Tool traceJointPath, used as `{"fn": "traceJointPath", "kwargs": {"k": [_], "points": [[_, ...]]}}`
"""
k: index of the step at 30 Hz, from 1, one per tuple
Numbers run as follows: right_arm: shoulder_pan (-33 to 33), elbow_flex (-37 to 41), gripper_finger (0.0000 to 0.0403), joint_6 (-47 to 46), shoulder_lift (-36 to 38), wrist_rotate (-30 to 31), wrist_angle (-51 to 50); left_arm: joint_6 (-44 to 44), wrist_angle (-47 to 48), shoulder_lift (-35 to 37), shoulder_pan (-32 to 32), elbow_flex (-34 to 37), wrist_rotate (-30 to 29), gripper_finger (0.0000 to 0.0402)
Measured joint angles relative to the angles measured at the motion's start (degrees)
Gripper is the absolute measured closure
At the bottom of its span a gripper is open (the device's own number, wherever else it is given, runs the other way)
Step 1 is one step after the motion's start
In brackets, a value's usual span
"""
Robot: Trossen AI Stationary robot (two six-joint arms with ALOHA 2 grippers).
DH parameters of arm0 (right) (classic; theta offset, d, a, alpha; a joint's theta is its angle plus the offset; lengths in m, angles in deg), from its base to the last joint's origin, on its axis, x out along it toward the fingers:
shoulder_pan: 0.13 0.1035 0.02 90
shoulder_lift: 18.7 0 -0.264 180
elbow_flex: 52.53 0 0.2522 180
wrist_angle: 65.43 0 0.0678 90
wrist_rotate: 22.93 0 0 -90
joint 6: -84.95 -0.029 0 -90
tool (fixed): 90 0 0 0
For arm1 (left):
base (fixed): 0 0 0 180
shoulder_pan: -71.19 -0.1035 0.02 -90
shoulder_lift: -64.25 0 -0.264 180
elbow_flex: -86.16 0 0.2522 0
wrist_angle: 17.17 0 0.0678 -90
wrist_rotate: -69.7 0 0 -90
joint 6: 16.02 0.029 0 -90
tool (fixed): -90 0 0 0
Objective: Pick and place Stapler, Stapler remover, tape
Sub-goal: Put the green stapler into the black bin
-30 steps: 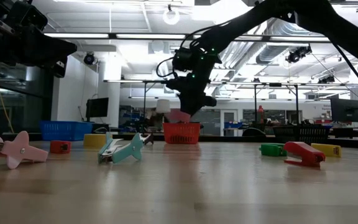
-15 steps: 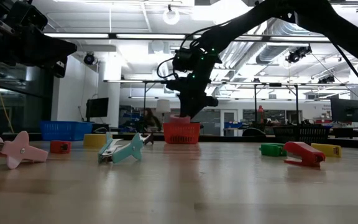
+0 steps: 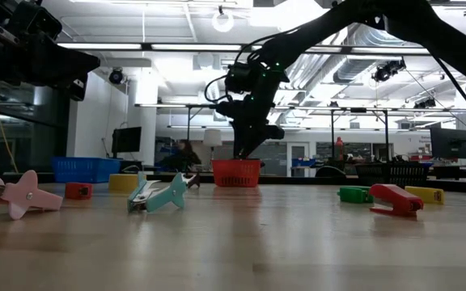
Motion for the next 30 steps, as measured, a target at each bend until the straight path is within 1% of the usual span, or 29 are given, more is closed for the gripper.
{"fn": "traceJointPath", "kwargs": {"k": [10,14,16,24,30], "points": [[-0.3,0.0,0.0292,-1.4,0.2,-1.7,-0.2,0.0,0.0,0.0,0.0,0.0,0.0,0.0401],[-0.3,0.0,0.0292,-1.2,0.2,-4.5,-1.0,0.0,0.0,0.0,0.0,0.0,0.0,0.0401],[-0.3,0.0,0.0292,-1.1,0.2,-4.7,-1.5,0.0,0.0,0.0,0.0,0.0,0.0,0.0401],[-0.3,0.0,0.0293,-1.0,0.2,-5.1,-8.2,0.0,0.0,0.0,0.0,0.0,0.0,0.0401],[0.0,0.0,0.0293,1.5,0.9,-4.6,-13.7,0.0,0.0,0.0,0.0,0.0,0.0,0.0401]]}}
